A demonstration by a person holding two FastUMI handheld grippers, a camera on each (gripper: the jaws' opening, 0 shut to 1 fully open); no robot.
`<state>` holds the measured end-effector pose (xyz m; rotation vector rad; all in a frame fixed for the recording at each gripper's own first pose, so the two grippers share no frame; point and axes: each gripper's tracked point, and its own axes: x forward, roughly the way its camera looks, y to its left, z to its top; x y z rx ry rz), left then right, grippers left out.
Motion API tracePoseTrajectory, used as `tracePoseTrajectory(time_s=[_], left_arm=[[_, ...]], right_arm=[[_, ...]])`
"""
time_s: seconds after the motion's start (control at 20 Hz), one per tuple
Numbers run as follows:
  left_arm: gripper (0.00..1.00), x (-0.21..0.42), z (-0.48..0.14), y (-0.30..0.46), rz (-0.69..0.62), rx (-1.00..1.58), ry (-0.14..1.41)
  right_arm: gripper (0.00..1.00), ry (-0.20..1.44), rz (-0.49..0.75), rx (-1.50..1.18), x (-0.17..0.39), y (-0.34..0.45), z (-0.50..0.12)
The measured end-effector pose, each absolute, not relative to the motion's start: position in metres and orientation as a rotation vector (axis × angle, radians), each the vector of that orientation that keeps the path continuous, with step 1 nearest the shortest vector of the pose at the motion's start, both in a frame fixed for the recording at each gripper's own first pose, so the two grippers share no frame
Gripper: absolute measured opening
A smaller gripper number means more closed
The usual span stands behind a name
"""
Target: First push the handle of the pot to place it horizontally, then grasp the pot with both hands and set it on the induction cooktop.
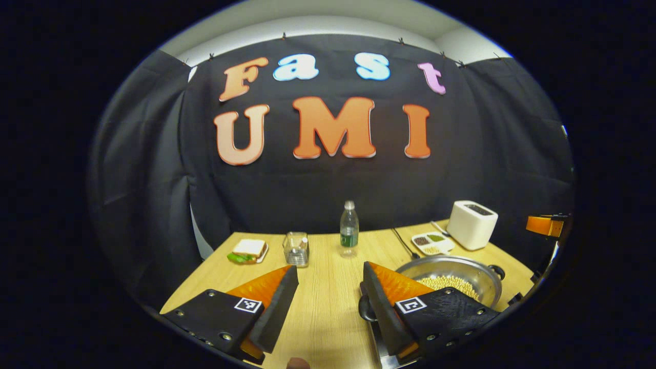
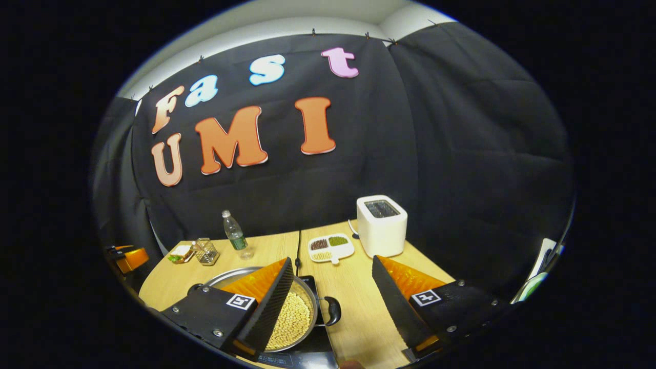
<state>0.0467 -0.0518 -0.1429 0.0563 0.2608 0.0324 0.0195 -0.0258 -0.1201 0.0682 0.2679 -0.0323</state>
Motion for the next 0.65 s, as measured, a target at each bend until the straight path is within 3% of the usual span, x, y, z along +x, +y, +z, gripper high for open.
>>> tracePoseTrajectory(time_s=[0.4, 0.6, 0.65], left_arm=[[0.79, -0.012, 0.014, -0.011, 0.128, 0.073, -0.037], [0.80, -0.031, 0.035, 0.002, 0.162, 0.105, -0.086], [0.80, -0.033, 0.032, 0.000, 0.151, 0.098, -0.081]], right_arm=[[0.95, 0.073, 0.028, 0.038, -0.016, -0.020, -0.025], [0.95, 0.027, 0.033, 0.046, -0.028, -0.021, -0.006], [1.00, 0.022, 0.035, 0.043, -0.030, -0.021, -0.006]])
